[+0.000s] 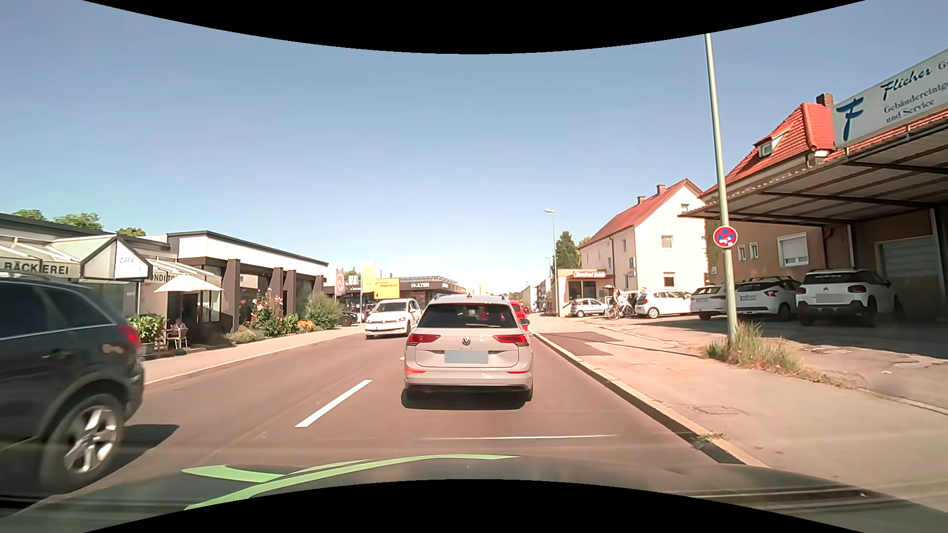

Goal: Follow the waypoints while adhering to traffic rules and regulations

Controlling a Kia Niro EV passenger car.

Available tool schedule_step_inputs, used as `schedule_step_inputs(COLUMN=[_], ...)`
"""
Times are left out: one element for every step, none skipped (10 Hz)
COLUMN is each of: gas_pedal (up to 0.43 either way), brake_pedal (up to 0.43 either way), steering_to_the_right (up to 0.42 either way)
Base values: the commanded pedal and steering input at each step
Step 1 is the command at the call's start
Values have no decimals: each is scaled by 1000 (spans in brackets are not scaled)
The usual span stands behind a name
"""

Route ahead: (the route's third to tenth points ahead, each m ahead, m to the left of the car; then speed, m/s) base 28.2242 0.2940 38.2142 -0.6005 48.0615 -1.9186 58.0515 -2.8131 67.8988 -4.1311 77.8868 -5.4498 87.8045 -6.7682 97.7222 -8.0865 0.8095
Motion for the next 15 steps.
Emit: schedule_step_inputs(gas_pedal=[0, 0, 0, 0, 0, 0, 0, 0, 0, 0, 0, 0, 0, 0, 0], brake_pedal=[171, 159, 146, 140, 134, 98, 61, 55, 61, 61, 67, 73, 73, 73, 73], steering_to_the_right=[10, 9, 8, 8, 8, 8, 8, 8, 8, 8, 8, 8, 8, 8, 8])
